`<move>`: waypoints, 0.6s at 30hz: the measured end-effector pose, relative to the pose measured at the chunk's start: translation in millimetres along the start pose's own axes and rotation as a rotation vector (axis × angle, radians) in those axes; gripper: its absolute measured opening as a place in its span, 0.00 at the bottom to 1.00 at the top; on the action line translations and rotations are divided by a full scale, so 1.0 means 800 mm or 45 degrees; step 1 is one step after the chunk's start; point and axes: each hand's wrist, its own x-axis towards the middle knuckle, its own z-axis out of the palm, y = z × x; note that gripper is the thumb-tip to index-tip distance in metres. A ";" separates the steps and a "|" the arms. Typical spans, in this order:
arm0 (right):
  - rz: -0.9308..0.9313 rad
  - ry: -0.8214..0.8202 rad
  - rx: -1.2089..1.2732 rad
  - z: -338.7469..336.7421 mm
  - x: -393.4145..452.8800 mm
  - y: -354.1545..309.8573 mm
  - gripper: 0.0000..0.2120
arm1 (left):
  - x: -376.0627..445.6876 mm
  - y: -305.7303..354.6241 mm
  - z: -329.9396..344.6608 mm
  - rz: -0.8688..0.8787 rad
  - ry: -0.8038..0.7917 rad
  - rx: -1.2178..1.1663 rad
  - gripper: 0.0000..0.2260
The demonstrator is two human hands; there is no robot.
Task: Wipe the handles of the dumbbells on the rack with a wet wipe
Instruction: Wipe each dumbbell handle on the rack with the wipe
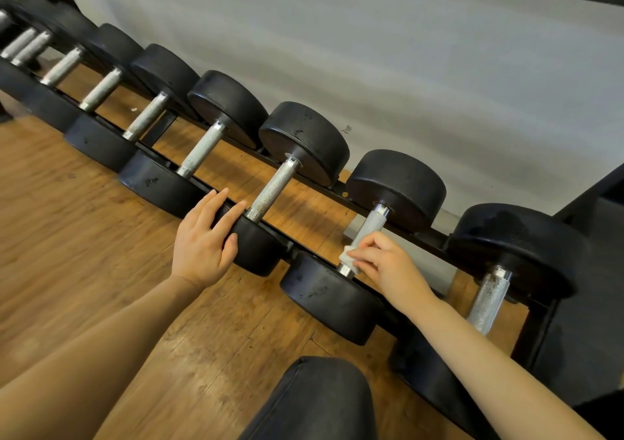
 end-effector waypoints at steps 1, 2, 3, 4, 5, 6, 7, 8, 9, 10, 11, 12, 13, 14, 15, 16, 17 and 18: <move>0.039 0.046 0.018 -0.001 0.001 -0.002 0.07 | 0.000 0.000 0.000 -0.003 0.001 0.005 0.22; 0.075 0.082 0.015 -0.003 0.001 -0.004 0.08 | 0.000 0.000 0.000 -0.005 0.004 0.008 0.22; 0.109 0.117 0.033 -0.006 0.001 -0.007 0.09 | 0.000 0.001 0.000 -0.005 0.007 0.009 0.22; 0.110 0.167 0.048 -0.010 0.001 -0.011 0.10 | 0.000 0.001 0.000 -0.005 0.009 0.011 0.22; 0.097 0.216 0.043 -0.014 -0.001 -0.015 0.10 | 0.000 0.001 0.000 -0.006 0.009 0.013 0.22; 0.077 0.266 0.045 -0.018 -0.003 -0.021 0.10 | -0.001 0.001 -0.001 -0.009 0.008 0.014 0.22; 0.062 0.315 0.055 -0.023 -0.007 -0.028 0.10 | -0.001 0.002 -0.001 -0.013 0.007 0.013 0.22; 0.045 0.351 0.080 -0.026 -0.012 -0.035 0.10 | -0.001 0.002 -0.001 -0.017 0.005 0.010 0.22; 0.010 0.356 0.103 -0.027 -0.018 -0.043 0.10 | -0.001 0.002 -0.001 -0.019 0.006 0.006 0.22; -0.041 0.331 0.129 -0.025 -0.024 -0.052 0.09 | -0.001 0.003 -0.001 -0.019 0.008 0.001 0.22; -0.092 0.277 0.136 -0.021 -0.032 -0.060 0.08 | -0.001 0.003 -0.001 -0.017 0.011 -0.003 0.22; -0.139 0.214 0.129 -0.014 -0.038 -0.067 0.07 | -0.001 0.003 -0.002 -0.018 0.012 -0.005 0.22; -0.183 0.156 0.094 -0.006 -0.044 -0.072 0.06 | -0.001 0.004 -0.002 -0.021 0.009 -0.004 0.22; -0.232 0.115 0.045 0.003 -0.048 -0.076 0.06 | -0.002 0.004 -0.003 -0.023 0.004 -0.001 0.22; -0.281 0.090 -0.016 0.012 -0.051 -0.077 0.06 | -0.002 0.004 -0.003 -0.024 -0.001 -0.001 0.22; -0.320 0.081 -0.074 0.020 -0.052 -0.075 0.07 | -0.002 0.004 -0.003 -0.025 -0.008 -0.002 0.22; -0.351 0.091 -0.114 0.024 -0.052 -0.073 0.07 | -0.003 0.004 -0.004 -0.026 -0.014 -0.001 0.22; -0.378 0.102 -0.139 0.027 -0.051 -0.071 0.08 | -0.003 0.004 -0.004 -0.028 -0.024 0.002 0.22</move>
